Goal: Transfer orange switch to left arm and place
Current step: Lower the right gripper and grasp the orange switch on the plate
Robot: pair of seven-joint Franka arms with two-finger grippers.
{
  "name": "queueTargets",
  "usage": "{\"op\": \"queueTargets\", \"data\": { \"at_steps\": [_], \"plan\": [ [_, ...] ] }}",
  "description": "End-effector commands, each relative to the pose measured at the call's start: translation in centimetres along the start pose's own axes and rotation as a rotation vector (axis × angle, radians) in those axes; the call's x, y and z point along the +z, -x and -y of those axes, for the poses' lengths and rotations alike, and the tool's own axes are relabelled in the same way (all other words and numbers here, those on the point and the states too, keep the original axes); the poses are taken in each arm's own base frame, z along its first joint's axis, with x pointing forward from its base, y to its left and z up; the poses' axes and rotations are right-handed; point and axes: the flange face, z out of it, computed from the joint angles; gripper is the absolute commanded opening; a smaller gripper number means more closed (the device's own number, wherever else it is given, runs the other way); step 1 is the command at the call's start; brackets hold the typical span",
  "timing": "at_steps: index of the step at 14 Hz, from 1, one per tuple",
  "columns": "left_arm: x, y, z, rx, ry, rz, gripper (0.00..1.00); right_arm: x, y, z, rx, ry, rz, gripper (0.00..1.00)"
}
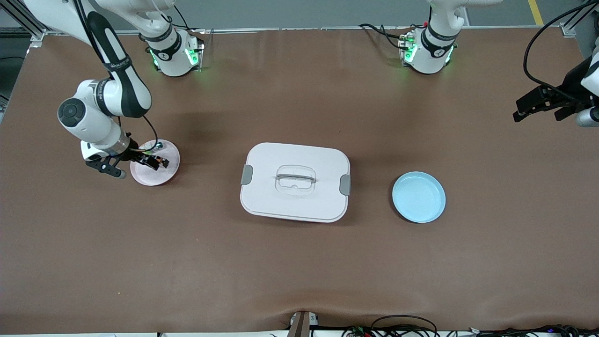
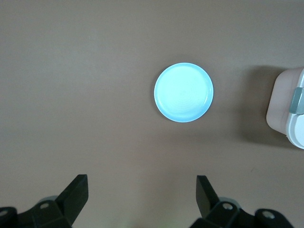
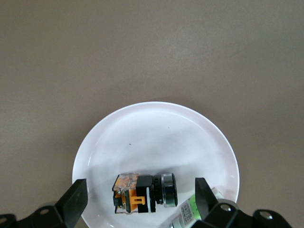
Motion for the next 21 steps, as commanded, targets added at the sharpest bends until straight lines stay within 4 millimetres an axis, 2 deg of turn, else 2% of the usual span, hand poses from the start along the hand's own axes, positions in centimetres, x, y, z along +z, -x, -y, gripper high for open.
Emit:
{"op": "queueTargets", "data": {
  "at_steps": [1,6,12,15,21],
  "plan": [
    [-0.5,-0.1,-0.1,0.008,-0.008,0.002,1.00,1.3,0.4,-0.1,0.000,0.008,0.014,1.00],
    [-0.4,-0.1,0.0,0.006,-0.008,0.004,1.00,3.2,0.6,0.5,-0.015,0.011,0.013,1.00],
    [-0.3,-0.1,-0.1,0.007,-0.008,0.005,1.00,4.3,1.0,0.9,-0.068,0.020,0.031,1.00],
    [-0.5,-0.1,-0.1,0.008,-0.008,0.002,1.00,4.5,0.6,-0.5,-0.127,0.021,0.038,1.00],
    [-0.6,0.1,-0.1,0.011,-0.007,0.002,1.00,5.1,0.7,-0.7,-0.124,0.022,0.041,1.00]
  ]
}}
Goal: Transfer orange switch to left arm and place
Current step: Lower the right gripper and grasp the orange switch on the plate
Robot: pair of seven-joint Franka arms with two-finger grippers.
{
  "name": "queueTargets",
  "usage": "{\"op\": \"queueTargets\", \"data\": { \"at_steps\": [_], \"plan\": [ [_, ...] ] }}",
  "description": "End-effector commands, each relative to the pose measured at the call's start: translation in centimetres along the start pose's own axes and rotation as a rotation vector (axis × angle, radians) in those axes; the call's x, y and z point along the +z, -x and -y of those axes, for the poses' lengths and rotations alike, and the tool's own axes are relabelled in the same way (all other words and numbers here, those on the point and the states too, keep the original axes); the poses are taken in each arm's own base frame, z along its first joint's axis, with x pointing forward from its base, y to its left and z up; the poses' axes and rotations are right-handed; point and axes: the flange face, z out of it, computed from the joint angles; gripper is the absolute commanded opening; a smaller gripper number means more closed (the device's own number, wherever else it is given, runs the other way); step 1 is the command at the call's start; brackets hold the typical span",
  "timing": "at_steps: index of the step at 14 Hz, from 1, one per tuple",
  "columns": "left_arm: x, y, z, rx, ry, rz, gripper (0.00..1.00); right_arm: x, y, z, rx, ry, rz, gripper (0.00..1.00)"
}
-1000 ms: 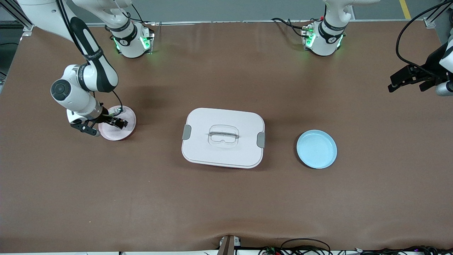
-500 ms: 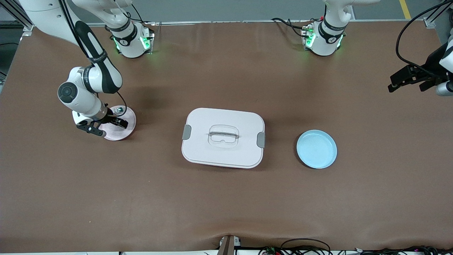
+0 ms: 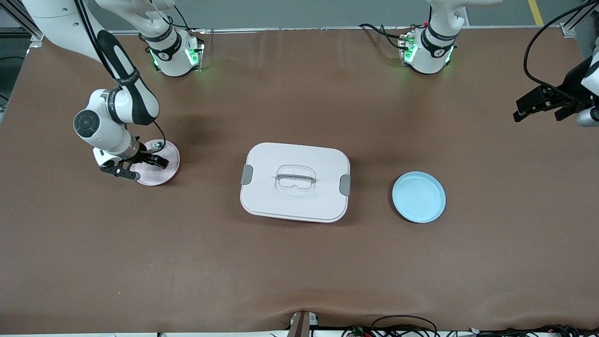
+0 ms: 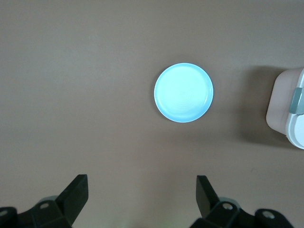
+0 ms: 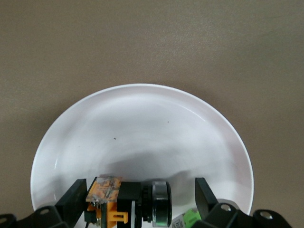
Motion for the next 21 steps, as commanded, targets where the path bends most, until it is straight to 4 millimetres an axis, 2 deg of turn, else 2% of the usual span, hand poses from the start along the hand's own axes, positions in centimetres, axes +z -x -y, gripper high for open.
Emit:
{"op": "queueTargets", "data": {
  "at_steps": [1,9,10,12,13,14,18,21],
  "plan": [
    [-0.4,0.3,-0.2,0.012,-0.008,0.016,1.00,0.6,0.1,-0.3,-0.009,-0.001,-0.007,1.00],
    [1.0,-0.3,-1.1,0.004,0.036,0.054,1.00,1.0,0.1,-0.3,-0.004,0.001,0.000,1.00],
    [1.2,-0.4,-1.1,-0.006,0.069,0.061,1.00,0.9,0.1,-0.3,-0.003,0.000,0.001,0.93],
    [1.6,-0.2,-1.4,-0.005,0.097,0.087,1.00,1.0,0.2,-0.2,-0.001,0.001,0.005,0.41],
    [1.8,-0.1,-1.6,-0.007,0.123,0.095,1.00,1.0,0.2,-0.3,0.003,0.001,0.007,0.11],
    [2.3,-0.2,-1.8,-0.008,0.148,0.105,1.00,1.0,0.3,-0.2,0.011,0.001,0.011,0.00],
    [5.0,-0.2,-1.0,-0.053,0.290,0.129,1.00,0.6,0.0,-0.1,0.010,0.002,0.030,0.00],
    [6.2,0.2,-0.5,-0.089,0.350,0.101,1.00,-1.7,-1.6,0.3,0.083,-0.037,0.104,0.00]
  ]
}}
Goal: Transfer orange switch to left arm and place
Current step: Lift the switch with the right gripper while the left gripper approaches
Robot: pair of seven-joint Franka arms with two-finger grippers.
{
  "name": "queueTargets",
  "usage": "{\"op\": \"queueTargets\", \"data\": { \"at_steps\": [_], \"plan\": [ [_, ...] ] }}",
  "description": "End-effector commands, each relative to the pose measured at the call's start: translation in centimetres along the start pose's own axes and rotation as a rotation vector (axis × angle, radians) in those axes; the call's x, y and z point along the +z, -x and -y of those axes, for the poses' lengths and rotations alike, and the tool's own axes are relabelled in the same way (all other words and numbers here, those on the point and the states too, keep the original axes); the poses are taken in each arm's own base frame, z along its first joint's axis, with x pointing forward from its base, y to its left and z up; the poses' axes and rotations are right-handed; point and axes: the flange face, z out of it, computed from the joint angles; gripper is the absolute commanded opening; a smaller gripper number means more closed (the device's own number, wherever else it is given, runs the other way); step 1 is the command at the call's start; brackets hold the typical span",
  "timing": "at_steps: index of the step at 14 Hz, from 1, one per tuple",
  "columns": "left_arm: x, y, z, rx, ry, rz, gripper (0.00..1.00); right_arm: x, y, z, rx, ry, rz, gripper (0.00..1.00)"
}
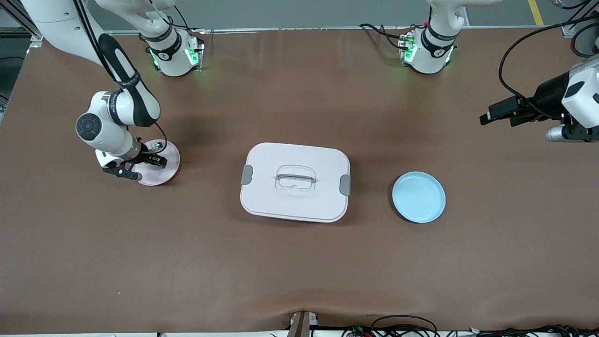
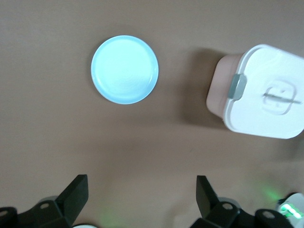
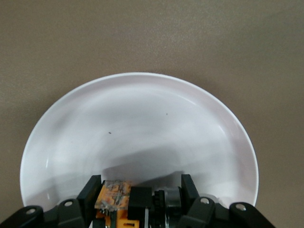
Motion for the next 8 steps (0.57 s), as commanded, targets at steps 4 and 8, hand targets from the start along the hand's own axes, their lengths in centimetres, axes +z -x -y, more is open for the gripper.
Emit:
{"op": "queueTargets", "data": {
  "at_steps": [4,8],
  "plan": [
    [2.1,1.6,2.0,-0.048,0.108,0.007,1.00,-7.2,-3.4,1.8,0.154,-0.149,0.167,0.00],
    [4.4,5.6,4.1,-0.038,0.266,-0.091,1.00,-14.3,-5.4,6.1,0.338,-0.169,0.268,0.00]
  ]
}}
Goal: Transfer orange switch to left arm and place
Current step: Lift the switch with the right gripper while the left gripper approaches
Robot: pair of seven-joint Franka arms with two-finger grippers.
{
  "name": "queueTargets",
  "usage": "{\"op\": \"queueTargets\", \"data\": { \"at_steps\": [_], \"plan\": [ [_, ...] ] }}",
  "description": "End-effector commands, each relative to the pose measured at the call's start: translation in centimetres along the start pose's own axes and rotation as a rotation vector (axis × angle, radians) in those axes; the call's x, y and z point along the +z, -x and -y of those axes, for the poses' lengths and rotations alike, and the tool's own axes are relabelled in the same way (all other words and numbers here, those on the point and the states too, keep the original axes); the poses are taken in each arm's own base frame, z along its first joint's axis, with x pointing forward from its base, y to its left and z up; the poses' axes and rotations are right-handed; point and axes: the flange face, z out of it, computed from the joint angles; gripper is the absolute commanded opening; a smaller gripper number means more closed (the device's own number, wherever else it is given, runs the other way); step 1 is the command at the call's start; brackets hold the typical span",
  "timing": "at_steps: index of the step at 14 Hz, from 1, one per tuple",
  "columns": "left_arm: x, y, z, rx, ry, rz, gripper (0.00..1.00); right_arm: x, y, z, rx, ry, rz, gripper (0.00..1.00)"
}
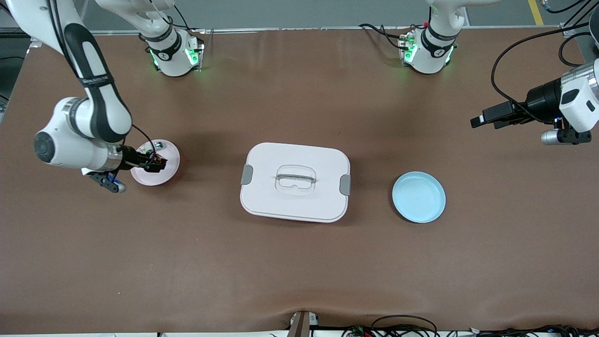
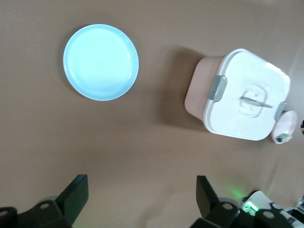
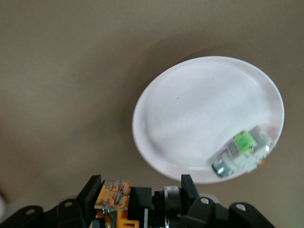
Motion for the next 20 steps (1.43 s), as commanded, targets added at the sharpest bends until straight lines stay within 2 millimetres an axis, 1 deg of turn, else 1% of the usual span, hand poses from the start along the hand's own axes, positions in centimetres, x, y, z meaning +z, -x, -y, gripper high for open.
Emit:
{"op": "queueTargets", "data": {
  "at_steps": [1,2,3,5,6,7,8,11,12,14,15,16,17,18,19,20],
  "plan": [
    [1.5,4.6,1.8,0.017,0.141,-0.092,1.00,-3.4,1.7,5.2,0.125,-0.025,0.028,0.00],
    [2.2,5.2,2.0,0.010,0.168,-0.087,1.00,-3.9,2.8,7.4,0.173,-0.040,0.037,0.00],
    [2.4,5.4,2.0,0.005,0.179,-0.085,1.00,-4.2,3.9,9.5,0.216,-0.054,0.042,0.00],
    [2.3,5.5,1.4,-0.003,0.222,-0.088,1.00,-4.9,6.2,13.9,0.290,-0.096,0.051,0.00],
    [2.4,5.5,1.2,-0.005,0.236,-0.087,1.00,-4.3,7.1,16.1,0.321,-0.106,0.069,0.00],
    [2.4,5.5,1.0,-0.005,0.245,-0.087,1.00,-4.8,7.6,18.0,0.363,-0.125,0.072,0.00],
    [2.8,5.6,0.3,-0.004,0.259,-0.079,1.00,-4.7,8.1,20.2,0.402,-0.134,0.079,0.00],
    [4.5,6.1,-3.7,0.004,0.324,-0.056,1.00,-4.5,10.6,27.5,0.529,-0.173,0.102,0.00],
    [5.3,6.3,-5.0,-0.006,0.324,-0.048,1.00,-3.9,11.4,29.6,0.577,-0.173,0.106,0.00],
    [7.3,6.7,-7.6,-0.003,0.294,-0.043,1.00,-4.2,12.6,33.4,0.661,-0.200,0.104,0.00],
    [8.0,7.0,-8.6,0.003,0.280,-0.042,1.00,-4.4,13.4,35.0,0.703,-0.215,0.108,0.00],
    [8.5,7.0,-9.1,0.006,0.275,-0.042,1.00,-4.7,14.4,36.6,0.749,-0.241,0.123,0.00],
    [9.2,6.9,-9.6,0.012,0.272,-0.031,1.00,-5.4,15.5,38.2,0.784,-0.283,0.135,0.00],
    [9.7,6.8,-10.6,0.023,0.277,-0.022,1.00,-5.7,16.2,39.5,0.827,-0.337,0.137,0.00],
    [10.2,6.3,-11.4,0.021,0.295,-0.020,1.00,-5.9,17.4,40.8,0.853,-0.383,0.142,0.00],
    [10.5,5.7,-12.6,0.027,0.314,-0.008,1.00,-6.0,17.9,41.5,0.884,-0.420,0.149,0.00]
  ]
}}
